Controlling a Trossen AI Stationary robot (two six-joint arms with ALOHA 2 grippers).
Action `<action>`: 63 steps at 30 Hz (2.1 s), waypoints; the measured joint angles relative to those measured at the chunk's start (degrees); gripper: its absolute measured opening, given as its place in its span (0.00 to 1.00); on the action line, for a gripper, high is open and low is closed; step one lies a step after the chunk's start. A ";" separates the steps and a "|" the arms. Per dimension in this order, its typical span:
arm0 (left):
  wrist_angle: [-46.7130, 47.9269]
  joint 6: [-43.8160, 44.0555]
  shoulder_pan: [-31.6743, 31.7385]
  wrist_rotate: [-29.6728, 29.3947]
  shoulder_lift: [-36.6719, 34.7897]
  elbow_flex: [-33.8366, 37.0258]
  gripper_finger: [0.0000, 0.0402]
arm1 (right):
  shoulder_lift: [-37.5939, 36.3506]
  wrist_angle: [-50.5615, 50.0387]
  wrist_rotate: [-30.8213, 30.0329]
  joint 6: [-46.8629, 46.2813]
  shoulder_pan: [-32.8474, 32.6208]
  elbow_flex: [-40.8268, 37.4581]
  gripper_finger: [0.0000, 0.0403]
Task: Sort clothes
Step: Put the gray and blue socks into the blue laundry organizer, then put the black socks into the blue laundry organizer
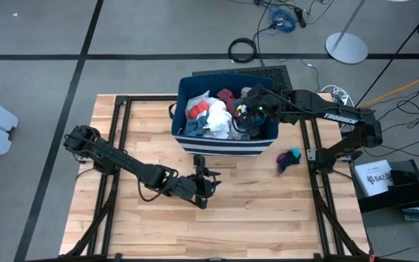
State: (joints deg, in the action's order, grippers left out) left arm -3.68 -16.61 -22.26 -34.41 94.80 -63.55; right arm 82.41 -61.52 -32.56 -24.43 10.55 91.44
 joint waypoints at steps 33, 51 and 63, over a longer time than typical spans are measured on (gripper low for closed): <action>4.41 1.31 -0.37 -3.58 -0.15 0.02 0.36 | -1.26 -6.82 0.18 -5.91 -16.29 0.00 0.67; 6.27 3.52 -0.26 -3.39 -0.20 0.02 0.36 | -1.16 -20.76 12.17 -48.19 -41.12 -9.75 0.67; 6.22 4.32 -0.13 -3.34 -0.26 0.02 0.36 | -3.63 -17.20 21.34 -53.01 -37.75 -33.60 0.67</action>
State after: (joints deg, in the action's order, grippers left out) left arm 2.54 -12.29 -22.39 -37.76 94.54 -63.53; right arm 78.78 -78.71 -11.22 -77.44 -27.20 57.84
